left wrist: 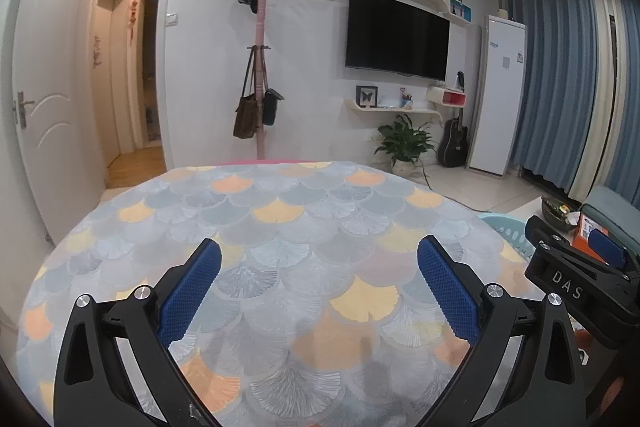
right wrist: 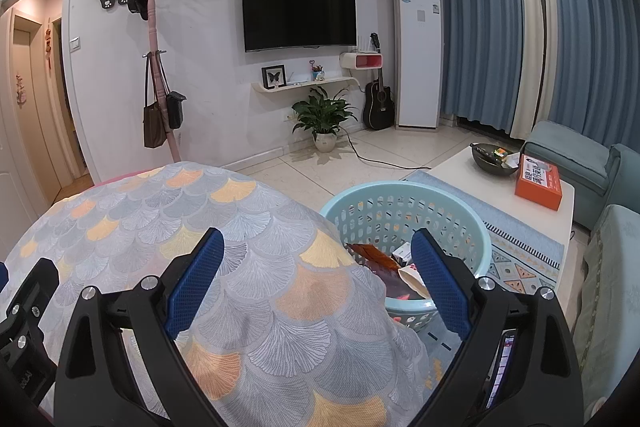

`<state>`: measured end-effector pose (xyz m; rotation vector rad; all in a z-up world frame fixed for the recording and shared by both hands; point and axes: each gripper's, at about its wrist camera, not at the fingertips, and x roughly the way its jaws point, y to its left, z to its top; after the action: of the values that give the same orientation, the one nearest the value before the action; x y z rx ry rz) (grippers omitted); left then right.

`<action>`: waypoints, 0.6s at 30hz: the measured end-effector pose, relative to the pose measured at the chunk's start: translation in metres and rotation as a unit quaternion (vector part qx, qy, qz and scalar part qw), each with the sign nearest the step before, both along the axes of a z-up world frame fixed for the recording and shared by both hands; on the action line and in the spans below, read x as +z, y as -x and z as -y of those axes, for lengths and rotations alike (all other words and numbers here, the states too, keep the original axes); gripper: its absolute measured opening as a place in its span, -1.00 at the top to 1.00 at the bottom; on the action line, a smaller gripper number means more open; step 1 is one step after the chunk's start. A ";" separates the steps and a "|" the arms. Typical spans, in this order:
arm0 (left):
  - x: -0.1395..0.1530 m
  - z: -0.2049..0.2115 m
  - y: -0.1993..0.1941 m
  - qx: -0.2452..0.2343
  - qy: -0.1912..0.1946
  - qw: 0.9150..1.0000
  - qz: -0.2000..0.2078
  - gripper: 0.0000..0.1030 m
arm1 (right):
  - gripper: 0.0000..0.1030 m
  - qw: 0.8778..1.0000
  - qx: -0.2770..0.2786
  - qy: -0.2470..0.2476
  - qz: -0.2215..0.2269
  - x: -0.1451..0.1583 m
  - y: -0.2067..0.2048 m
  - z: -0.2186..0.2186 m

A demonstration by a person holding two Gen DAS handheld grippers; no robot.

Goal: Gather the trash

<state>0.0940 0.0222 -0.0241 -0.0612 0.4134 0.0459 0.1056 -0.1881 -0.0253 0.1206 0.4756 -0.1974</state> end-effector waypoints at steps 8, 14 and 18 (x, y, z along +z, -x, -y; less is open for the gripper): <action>0.000 -0.003 0.001 0.015 -0.006 1.000 0.006 -0.85 | -0.75 1.000 -0.003 0.000 -0.003 -0.003 0.000 -0.001; 0.001 -0.009 -0.004 0.012 0.007 1.000 0.001 -0.85 | -0.75 1.000 -0.003 0.021 -0.008 -0.003 0.002 -0.011; 0.003 -0.010 -0.003 0.015 0.003 1.000 0.009 -0.85 | -0.75 1.000 0.009 0.021 -0.010 0.001 0.009 -0.014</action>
<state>0.0969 0.0318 -0.0207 -0.0729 0.3955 0.0731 0.0971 -0.1738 -0.0246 0.0728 0.4916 -0.1904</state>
